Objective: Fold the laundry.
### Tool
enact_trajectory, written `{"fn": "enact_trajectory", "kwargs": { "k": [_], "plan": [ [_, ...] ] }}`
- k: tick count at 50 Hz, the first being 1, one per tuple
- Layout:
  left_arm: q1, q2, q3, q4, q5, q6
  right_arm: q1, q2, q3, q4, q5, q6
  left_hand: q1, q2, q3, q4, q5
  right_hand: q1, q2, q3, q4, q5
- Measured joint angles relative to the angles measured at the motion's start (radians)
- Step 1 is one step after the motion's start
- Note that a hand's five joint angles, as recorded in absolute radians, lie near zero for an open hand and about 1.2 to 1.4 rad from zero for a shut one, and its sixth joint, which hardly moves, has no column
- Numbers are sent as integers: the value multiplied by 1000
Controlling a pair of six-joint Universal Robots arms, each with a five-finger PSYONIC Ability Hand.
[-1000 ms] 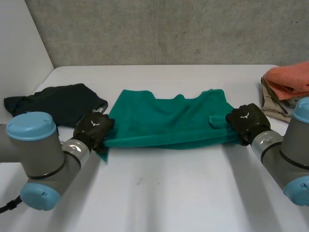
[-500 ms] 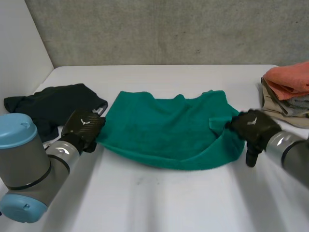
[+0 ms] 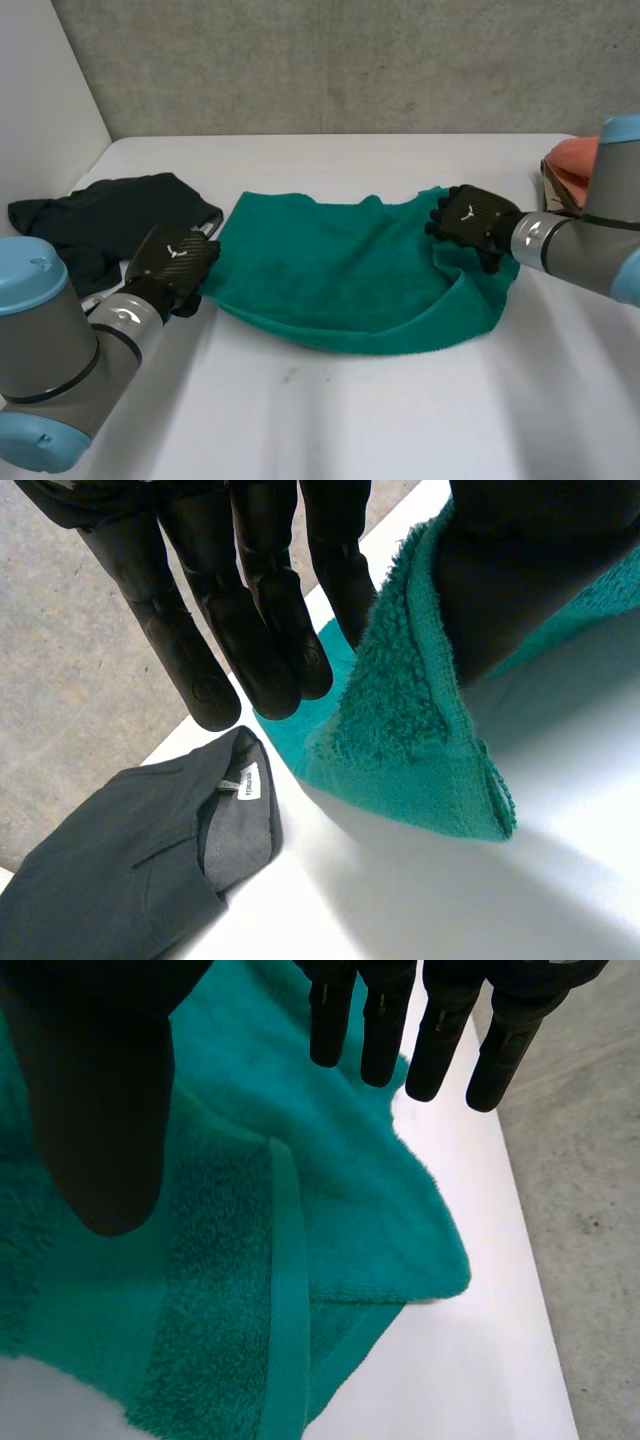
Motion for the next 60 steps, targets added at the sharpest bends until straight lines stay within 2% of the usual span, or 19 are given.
{"fn": "enact_trajectory", "kwargs": {
  "k": [9, 12, 13, 14, 16, 18, 23, 25, 29, 36, 40, 43, 46, 53, 60],
  "plan": [
    [2, 0, 2, 0, 1, 0, 2, 120, -87, -1, 5, -23, 0, 0, 0, 0, 0, 84, 93, 74, 78, 68],
    [3, 1, 3, 0, 0, 0, 2, 137, -95, -1, 5, -23, 0, 0, 0, 0, 0, 292, 314, 285, 267, 253],
    [4, 3, 3, 0, 0, 0, 1, 140, -99, -1, 5, -22, 0, 0, 0, 0, 0, 521, 555, 519, 497, 476],
    [4, 5, 3, 0, 0, 0, 1, 140, -101, -1, 6, -21, 0, 0, 0, 0, 0, 612, 653, 612, 594, 573],
    [5, 13, 3, -1, -1, 0, 2, 130, -108, -1, 8, -16, 0, 0, 0, 0, 0, 755, 818, 780, 777, 750],
    [6, 20, 3, -1, -1, 0, 2, 126, -109, -2, 9, -14, 0, 0, 0, 0, 0, 755, 832, 805, 804, 761],
    [12, 62, 5, -2, -3, 0, 2, 14, -86, -17, 66, 48, 0, 0, 0, 0, 0, 755, 832, 811, 814, 761],
    [23, 120, 10, -3, -3, -1, -5, -124, -24, -29, 127, 125, 0, 0, 0, 0, 0, 755, 832, 811, 815, 761],
    [46, 208, 18, -12, -1, -2, -39, -306, 67, -29, 186, 186, 0, 0, 0, 0, 0, 755, 832, 812, 815, 761],
    [75, 364, 68, -100, 6, -4, -163, -589, 202, 48, 279, 216, 0, 0, 0, 0, 0, 755, 832, 815, 818, 762],
    [68, 406, 111, -199, 13, -7, -201, -720, 260, 133, 306, 214, 0, 0, 0, 1, 0, 755, 832, 816, 818, 770],
    [63, 411, 121, -232, 19, -8, -204, -741, 274, 150, 308, 213, 0, 0, 0, 1, 0, 755, 832, 815, 818, 770],
    [47, 390, 135, -314, 48, -10, -208, -802, 372, 210, 304, 203, 0, 0, 0, 1, 0, 755, 832, 816, 818, 773],
    [27, 201, 146, -353, 73, -2, -205, -722, 480, 186, 304, 195, 0, 1, 0, 4, 0, 755, 832, 816, 818, 773],
    [14, -78, 295, -345, 55, 59, -183, -474, 414, 64, 344, 204, 0, 1, 0, 4, 0, 755, 832, 816, 818, 773]
  ]
}}
